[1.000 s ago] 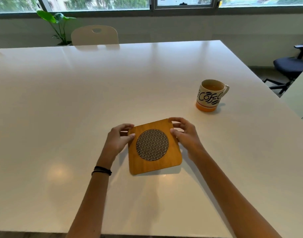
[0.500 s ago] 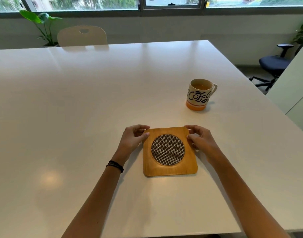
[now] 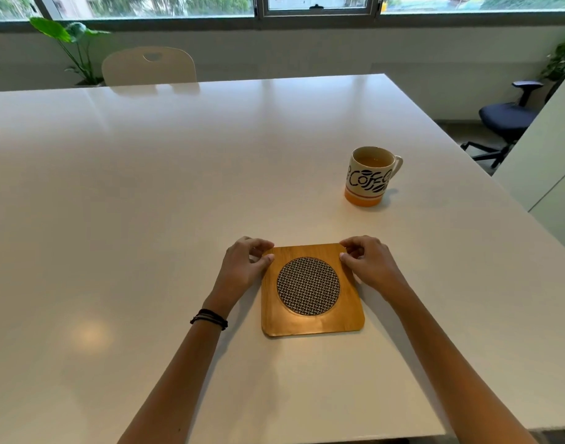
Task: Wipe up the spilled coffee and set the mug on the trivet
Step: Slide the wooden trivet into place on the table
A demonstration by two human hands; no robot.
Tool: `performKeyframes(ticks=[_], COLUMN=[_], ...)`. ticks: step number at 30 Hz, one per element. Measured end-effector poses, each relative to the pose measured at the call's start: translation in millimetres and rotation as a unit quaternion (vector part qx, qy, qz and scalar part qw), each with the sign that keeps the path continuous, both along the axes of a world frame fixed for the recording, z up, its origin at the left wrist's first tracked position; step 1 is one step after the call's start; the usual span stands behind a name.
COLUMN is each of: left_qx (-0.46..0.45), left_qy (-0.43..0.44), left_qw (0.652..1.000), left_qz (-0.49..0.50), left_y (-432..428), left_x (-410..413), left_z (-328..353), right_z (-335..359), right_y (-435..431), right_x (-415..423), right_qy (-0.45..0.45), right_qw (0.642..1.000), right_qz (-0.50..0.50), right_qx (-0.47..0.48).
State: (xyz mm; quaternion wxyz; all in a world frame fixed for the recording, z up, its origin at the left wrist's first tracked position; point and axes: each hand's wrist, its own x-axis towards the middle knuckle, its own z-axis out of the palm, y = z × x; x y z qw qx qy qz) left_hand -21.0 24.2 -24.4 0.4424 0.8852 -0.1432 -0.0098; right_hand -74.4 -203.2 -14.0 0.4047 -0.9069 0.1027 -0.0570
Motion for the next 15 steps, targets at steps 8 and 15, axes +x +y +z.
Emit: performKeyframes(ticks=[8,15], left_qx=[0.033,0.102], left_qy=[-0.006,-0.051], left_qw=[0.999,0.993], left_qz=[-0.003,-0.011], left_y=[-2,-8], left_x=[1,13], left_z=[-1,6], right_z=[3,10], right_y=[-5,-21], right_x=[4,14], right_qy=[0.020,-0.034], right_qw=[1.000,0.998], right_qz=[0.013,-0.030], right_qx=[-0.010,0.031])
